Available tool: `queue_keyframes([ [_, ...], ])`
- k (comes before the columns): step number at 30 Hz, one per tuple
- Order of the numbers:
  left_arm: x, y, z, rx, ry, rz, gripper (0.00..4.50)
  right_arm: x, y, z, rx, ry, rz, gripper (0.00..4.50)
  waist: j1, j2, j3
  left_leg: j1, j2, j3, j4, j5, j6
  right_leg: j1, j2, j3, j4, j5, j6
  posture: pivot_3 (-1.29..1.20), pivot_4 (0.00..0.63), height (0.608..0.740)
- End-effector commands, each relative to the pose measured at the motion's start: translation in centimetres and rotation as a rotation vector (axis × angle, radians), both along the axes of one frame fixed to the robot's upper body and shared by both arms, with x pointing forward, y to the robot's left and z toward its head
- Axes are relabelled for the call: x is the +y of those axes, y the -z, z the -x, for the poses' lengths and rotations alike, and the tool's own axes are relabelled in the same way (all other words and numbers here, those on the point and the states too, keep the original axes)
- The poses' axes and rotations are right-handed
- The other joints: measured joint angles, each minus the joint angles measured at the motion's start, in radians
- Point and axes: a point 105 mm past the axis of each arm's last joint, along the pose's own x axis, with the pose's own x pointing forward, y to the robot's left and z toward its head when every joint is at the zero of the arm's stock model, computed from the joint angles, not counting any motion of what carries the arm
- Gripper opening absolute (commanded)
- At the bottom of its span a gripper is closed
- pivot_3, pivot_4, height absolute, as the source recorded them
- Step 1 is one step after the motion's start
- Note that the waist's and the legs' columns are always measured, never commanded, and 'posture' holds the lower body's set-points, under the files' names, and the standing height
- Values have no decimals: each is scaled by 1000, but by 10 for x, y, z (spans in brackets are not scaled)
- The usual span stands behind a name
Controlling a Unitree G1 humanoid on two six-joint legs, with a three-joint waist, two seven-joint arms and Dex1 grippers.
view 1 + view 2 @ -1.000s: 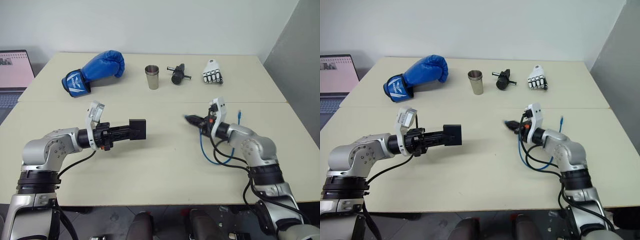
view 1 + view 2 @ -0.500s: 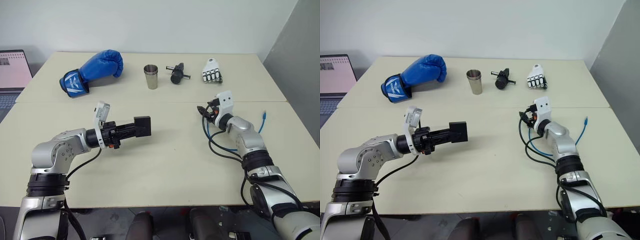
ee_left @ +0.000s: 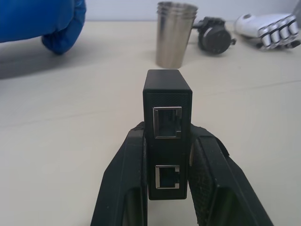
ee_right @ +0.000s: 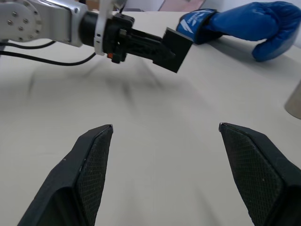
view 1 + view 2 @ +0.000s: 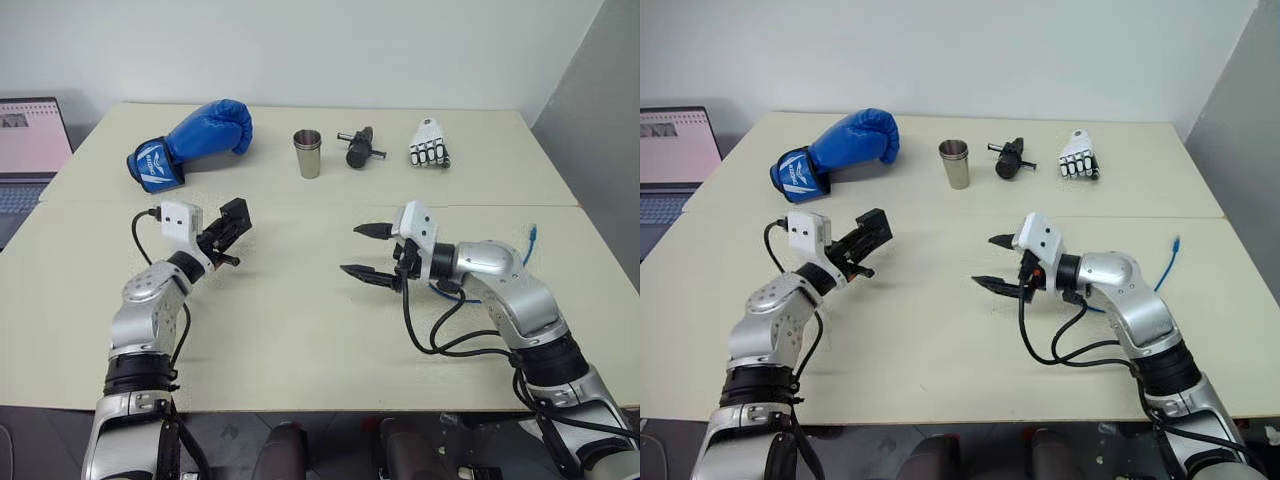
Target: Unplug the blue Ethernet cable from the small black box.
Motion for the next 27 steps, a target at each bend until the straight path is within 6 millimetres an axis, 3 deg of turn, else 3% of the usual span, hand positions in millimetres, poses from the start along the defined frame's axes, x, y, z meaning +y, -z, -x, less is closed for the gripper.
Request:
queue_keyframes([
  [1,10,12,2,-12,-88,-10,790,7,-7,10,-33,-57,22,3821,0,0,0,0,0,0,0,0,0,0,0,0,0,0,0,0,150,740],
  [7,16,32,5,21,-152,-44,790,6,-2,12,-21,-67,49,3821,0,0,0,0,0,-1,0,0,0,0,0,-1,0,0,0,0,150,740],
  [23,22,41,7,52,-188,16,4262,6,-1,11,-34,-60,70,3821,-2,0,0,1,0,-1,0,0,0,1,1,-1,1,0,0,0,150,740],
  [27,22,38,11,45,-176,12,4427,6,0,11,-35,-63,79,3821,-2,0,0,1,0,-1,0,0,0,1,1,-1,1,0,0,0,150,740],
])
